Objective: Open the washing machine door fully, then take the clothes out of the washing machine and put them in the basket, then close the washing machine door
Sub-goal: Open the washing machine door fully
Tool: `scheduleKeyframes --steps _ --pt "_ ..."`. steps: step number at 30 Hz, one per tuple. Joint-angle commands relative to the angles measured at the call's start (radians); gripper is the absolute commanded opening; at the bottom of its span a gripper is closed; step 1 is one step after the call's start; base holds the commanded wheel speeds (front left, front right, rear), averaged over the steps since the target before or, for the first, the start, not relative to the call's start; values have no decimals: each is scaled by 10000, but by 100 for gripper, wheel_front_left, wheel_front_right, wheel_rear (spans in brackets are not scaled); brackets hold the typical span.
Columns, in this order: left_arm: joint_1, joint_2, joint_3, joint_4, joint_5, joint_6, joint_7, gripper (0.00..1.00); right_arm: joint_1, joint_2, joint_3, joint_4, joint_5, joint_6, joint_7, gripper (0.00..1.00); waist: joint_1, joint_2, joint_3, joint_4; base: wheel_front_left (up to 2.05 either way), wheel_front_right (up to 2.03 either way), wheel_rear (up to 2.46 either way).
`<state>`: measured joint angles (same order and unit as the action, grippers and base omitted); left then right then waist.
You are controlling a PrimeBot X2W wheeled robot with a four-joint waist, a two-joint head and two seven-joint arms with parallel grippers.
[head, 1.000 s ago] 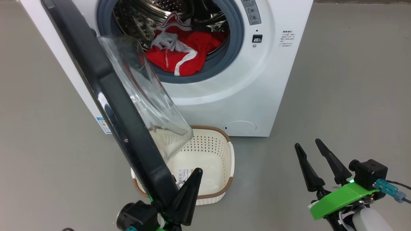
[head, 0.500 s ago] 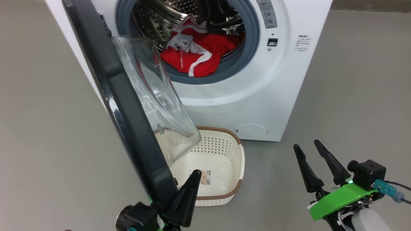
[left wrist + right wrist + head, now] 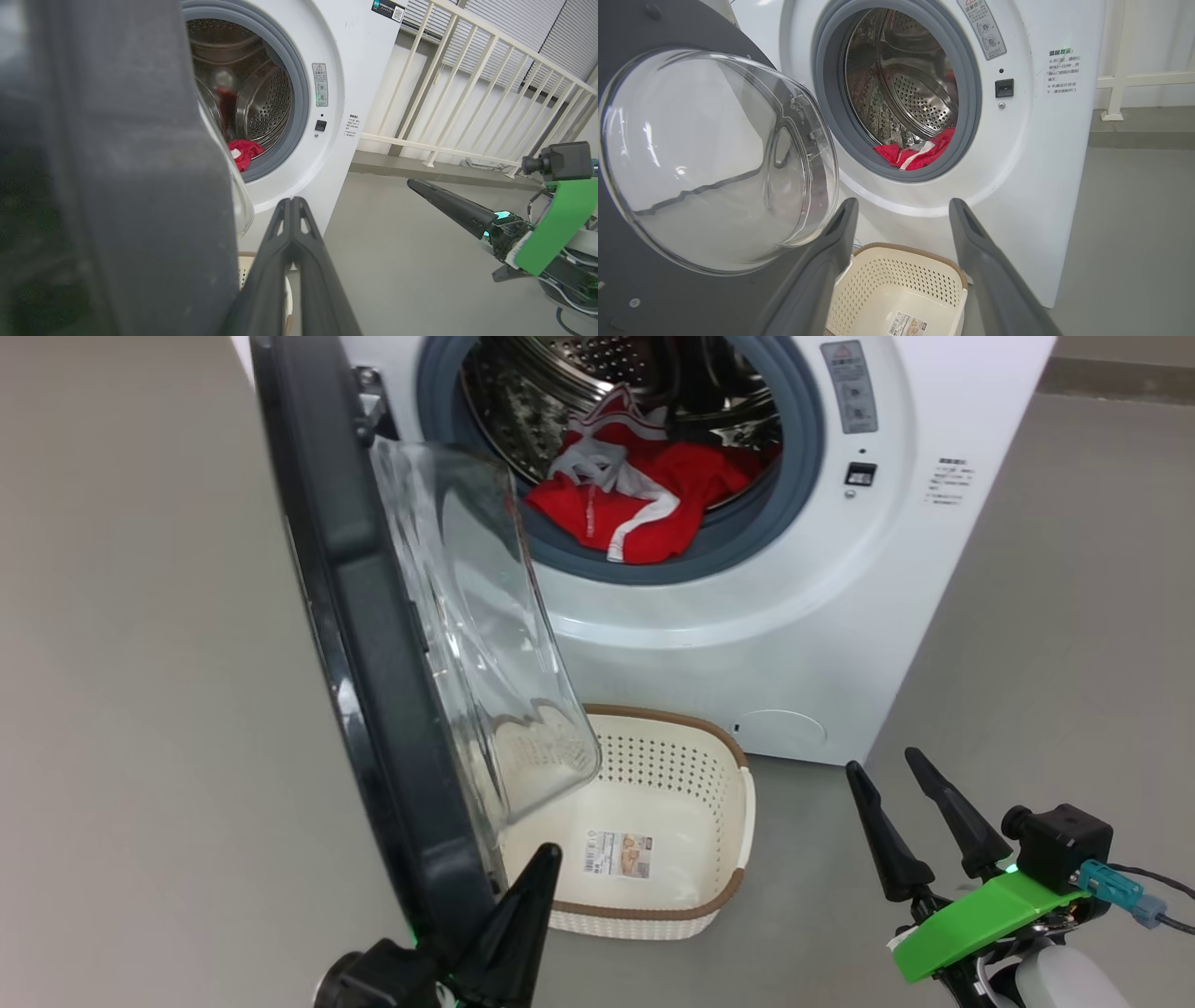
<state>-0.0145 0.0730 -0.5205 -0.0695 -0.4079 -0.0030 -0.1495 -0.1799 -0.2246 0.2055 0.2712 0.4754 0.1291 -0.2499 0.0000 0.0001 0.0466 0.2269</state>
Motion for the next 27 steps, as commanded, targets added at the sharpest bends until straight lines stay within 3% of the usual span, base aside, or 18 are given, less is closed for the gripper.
scheduleKeyframes --steps 1,27 --pt "-111 279 623 -222 -68 289 48 0 15 -19 206 -199 8 16 -118 100 0 -1 -38 167 0 0 0" --pt "116 1268 2118 -646 -494 1080 316 0 89 151 106 -197 23 16 -118 100 0 -1 -133 1527 0 0 0"
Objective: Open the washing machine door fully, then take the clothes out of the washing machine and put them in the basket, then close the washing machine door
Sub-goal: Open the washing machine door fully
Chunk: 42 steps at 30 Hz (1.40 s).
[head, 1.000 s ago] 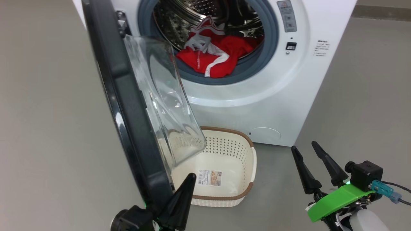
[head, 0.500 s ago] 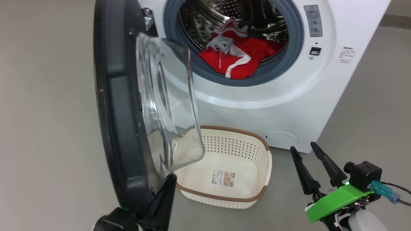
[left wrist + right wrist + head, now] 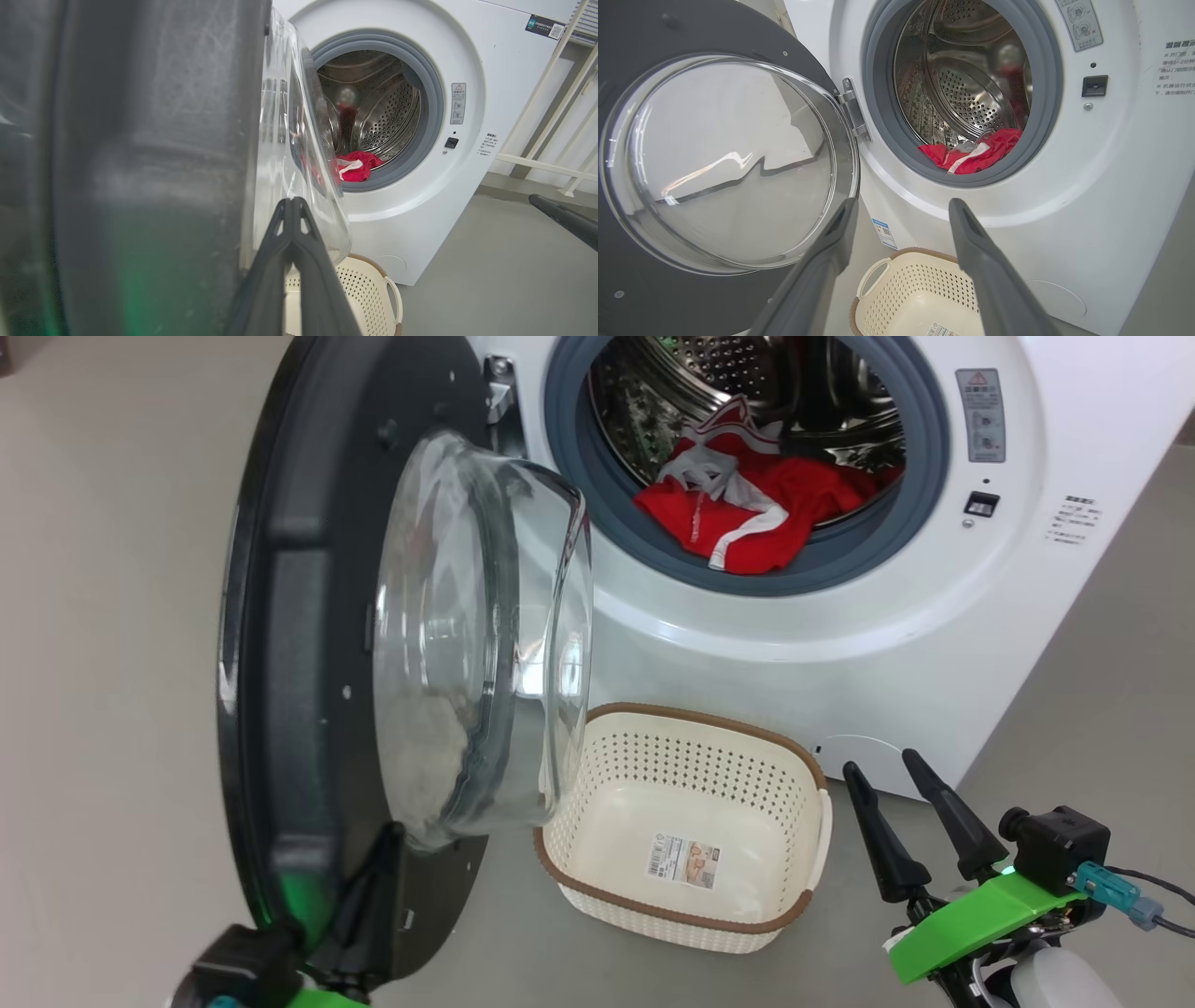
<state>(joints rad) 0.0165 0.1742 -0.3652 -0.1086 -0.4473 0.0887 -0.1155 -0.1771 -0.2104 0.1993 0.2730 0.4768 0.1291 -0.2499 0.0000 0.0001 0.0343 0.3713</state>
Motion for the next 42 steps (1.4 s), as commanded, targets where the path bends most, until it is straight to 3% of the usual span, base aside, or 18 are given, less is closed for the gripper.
scheduleKeyframes --steps 1,11,25,42 --pt "-214 312 653 -226 -129 180 -21 0 60 21 170 -209 10 16 -118 100 0 -1 -8 114 0 0 0" --pt "-519 568 1223 216 -627 145 110 0 27 133 137 -194 4 16 -118 100 0 -1 52 359 0 0 0" --pt "-1688 1388 2010 1679 -1011 -188 202 0 -76 158 101 -204 -27 16 -118 100 0 -1 377 644 0 0 0" --pt "-3567 2178 2321 4532 -1178 -861 41 0 -221 101 217 -129 -2 16 -118 100 0 -1 645 864 0 0 0"
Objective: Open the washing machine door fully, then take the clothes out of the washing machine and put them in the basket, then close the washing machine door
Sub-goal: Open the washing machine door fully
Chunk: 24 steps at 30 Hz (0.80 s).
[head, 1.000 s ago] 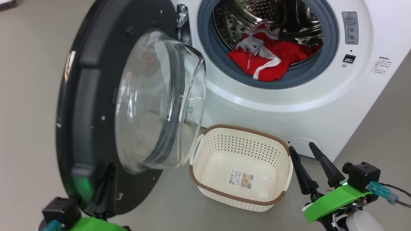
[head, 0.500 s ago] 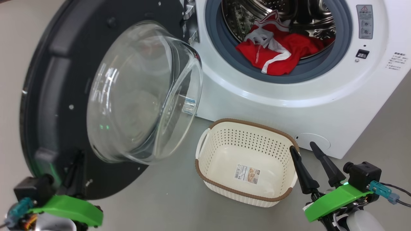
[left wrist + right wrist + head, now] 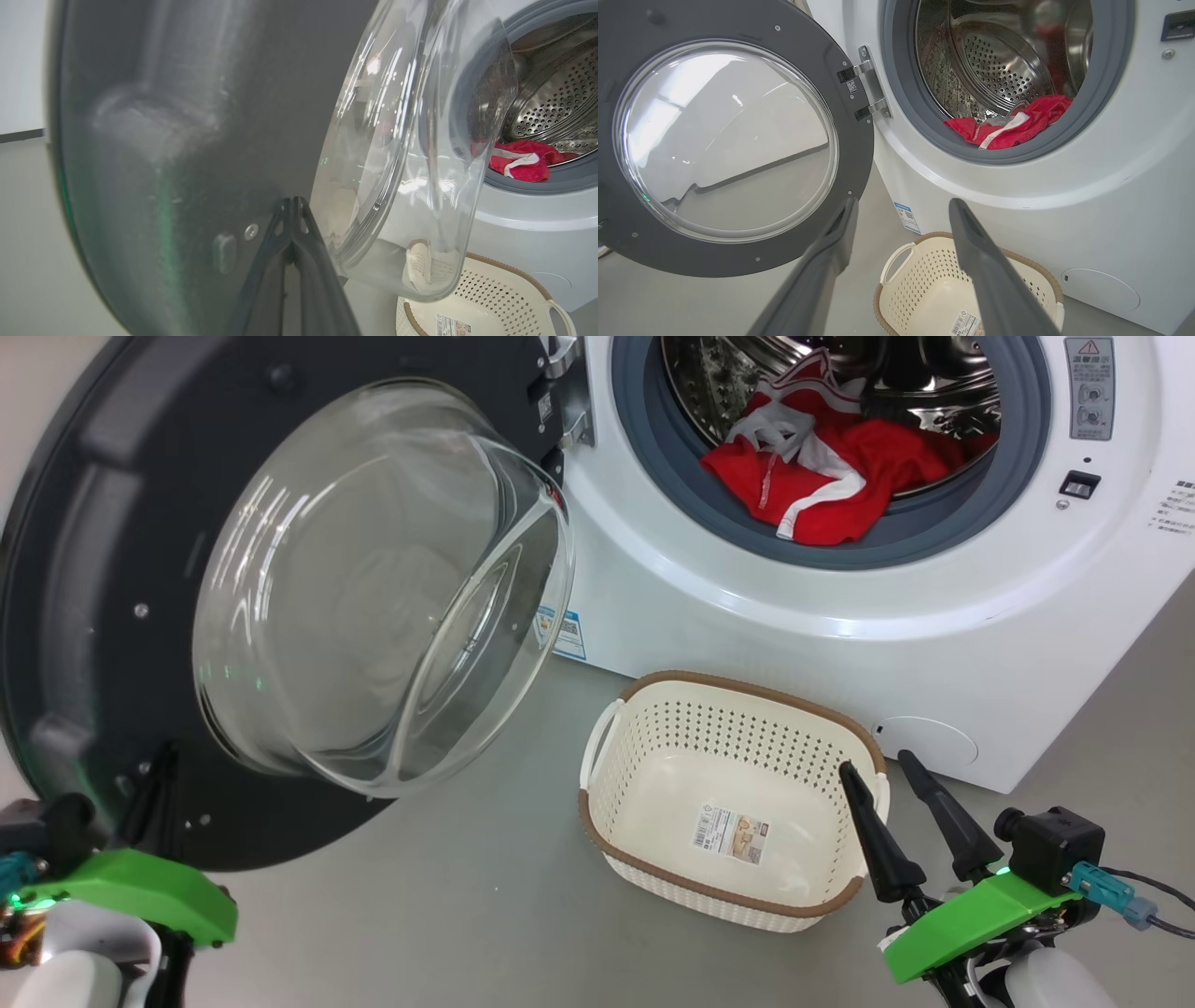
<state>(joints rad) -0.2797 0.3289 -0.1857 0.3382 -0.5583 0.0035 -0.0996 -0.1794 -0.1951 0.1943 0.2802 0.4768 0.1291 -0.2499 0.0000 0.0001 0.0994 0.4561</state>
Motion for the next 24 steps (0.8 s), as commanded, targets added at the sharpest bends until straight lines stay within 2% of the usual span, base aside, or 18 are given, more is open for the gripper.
scheduleKeyframes --steps 1,15,24 --pt "-706 651 509 222 -59 -52 -141 0 -197 -55 272 -196 1 16 -118 100 0 -1 -7 30 0 0 0" --pt "-2153 732 105 2738 131 -595 -453 0 -211 -50 394 -111 46 16 -118 100 0 -1 -35 170 0 0 0" --pt "-2650 697 -112 3710 202 -791 -810 0 -184 -42 464 -51 117 16 -118 100 0 -1 -134 142 0 0 0"
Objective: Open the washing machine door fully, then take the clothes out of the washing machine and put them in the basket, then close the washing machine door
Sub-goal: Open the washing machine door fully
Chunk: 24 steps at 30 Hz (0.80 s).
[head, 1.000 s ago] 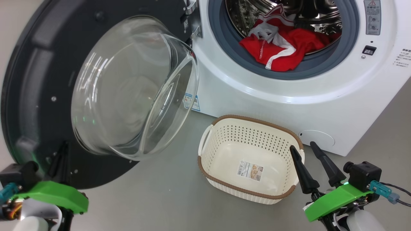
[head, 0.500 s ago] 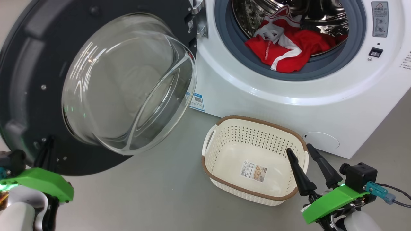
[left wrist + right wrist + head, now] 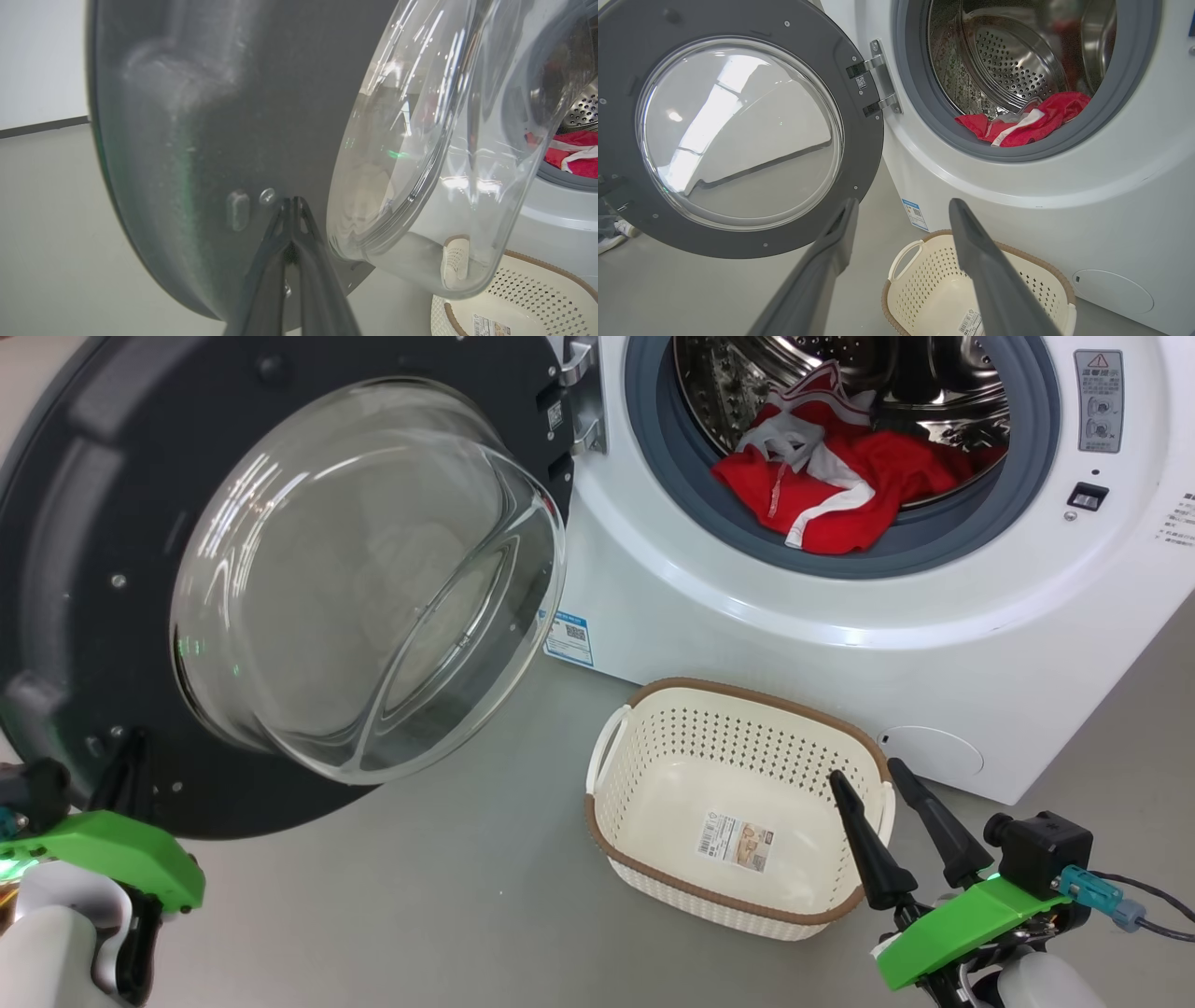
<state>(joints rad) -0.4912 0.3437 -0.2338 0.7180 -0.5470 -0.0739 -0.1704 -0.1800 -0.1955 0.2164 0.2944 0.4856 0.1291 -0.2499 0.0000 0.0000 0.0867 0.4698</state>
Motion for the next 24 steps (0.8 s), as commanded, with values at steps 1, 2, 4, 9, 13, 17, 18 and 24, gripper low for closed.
scheduleKeyframes --steps 1,2,4,9,13,17,18,24 --pt "-577 554 346 -6 95 -36 -129 0 -173 -39 241 -188 35 16 -118 100 0 0 -14 12 0 0 0" --pt "-617 556 324 78 100 -54 -154 0 -173 -37 244 -181 42 16 -118 100 0 0 -25 20 0 0 0" --pt "-695 559 283 247 117 -73 -201 0 -179 -30 260 -166 55 16 -118 100 0 0 -44 37 0 0 0" --pt "-868 489 148 544 158 -120 -308 0 -177 -39 272 -150 98 16 -118 100 0 0 -76 94 0 0 0" --pt "-895 435 75 636 165 -151 -418 0 -188 -35 300 -120 127 16 -118 100 0 0 -78 106 0 0 0" --pt "-802 393 33 627 143 -186 -541 0 -205 -25 311 -102 149 16 -118 100 0 0 -68 86 0 0 0" --pt "-765 385 29 615 135 -192 -570 0 -207 -25 312 -99 157 16 -118 100 0 0 -64 79 0 0 0" --pt "-580 380 40 535 100 -212 -698 0 -224 -44 327 -104 193 16 -118 100 0 0 -59 20 0 0 0"
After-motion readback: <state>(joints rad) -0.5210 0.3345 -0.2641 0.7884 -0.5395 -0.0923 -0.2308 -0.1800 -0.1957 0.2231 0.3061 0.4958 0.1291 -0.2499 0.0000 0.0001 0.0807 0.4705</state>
